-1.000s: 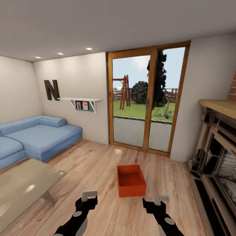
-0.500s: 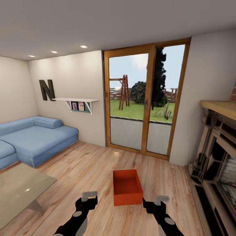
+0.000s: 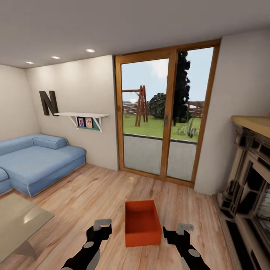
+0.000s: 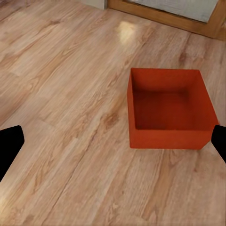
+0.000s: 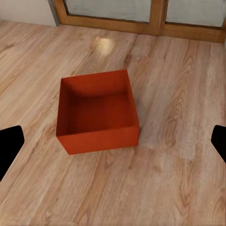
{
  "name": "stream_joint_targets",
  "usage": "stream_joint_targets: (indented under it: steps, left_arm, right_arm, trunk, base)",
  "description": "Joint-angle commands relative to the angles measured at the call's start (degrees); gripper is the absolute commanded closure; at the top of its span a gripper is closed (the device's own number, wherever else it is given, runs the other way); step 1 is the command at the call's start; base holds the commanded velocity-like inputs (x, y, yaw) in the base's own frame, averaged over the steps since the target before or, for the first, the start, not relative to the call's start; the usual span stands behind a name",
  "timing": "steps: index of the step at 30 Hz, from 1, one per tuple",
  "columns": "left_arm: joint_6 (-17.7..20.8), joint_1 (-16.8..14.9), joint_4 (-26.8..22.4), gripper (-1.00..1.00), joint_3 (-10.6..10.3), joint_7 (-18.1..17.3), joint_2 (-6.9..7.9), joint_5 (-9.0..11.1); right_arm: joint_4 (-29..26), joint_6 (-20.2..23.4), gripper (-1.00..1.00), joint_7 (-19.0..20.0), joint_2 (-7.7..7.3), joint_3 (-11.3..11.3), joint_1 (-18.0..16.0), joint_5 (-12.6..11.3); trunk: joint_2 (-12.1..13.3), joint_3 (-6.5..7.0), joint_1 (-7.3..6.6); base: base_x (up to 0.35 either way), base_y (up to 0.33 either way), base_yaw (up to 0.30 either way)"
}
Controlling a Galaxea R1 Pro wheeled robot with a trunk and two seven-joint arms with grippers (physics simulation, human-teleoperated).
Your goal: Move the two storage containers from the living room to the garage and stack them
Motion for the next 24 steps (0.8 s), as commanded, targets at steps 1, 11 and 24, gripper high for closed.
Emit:
stream_joint_targets:
  steps: [1, 11, 24]
  left_arm:
    - [-0.2, 0.0, 0.1, -1.0, 0.3, 0.1, -0.04, -0.2]
    - [-0.2, 0.0, 0.1, -1.0, 0.3, 0.1, -0.04, -0.2]
    - [-0.2, 0.0, 0.1, -1.0, 0.3, 0.1, -0.04, -0.2]
  right_arm:
    - [0.1, -0.2, -1.0, -0.2, -0.04, 0.3, 0.0, -0.6]
    - [0.1, -0.2, -1.0, -0.2, -0.04, 0.3, 0.0, -0.6]
    - [0.1, -0.2, -1.0, -0.2, -0.04, 0.3, 0.0, -0.6]
  trunk:
    - [0.0, -0.02, 0.05]
    - [0.0, -0.02, 0.05]
    - [0.0, -0.02, 0.05]
  base:
    - [0.323, -0.094, 0.0]
    - [0.323, -0.093, 0.0]
    - [0.323, -0.104, 0.0]
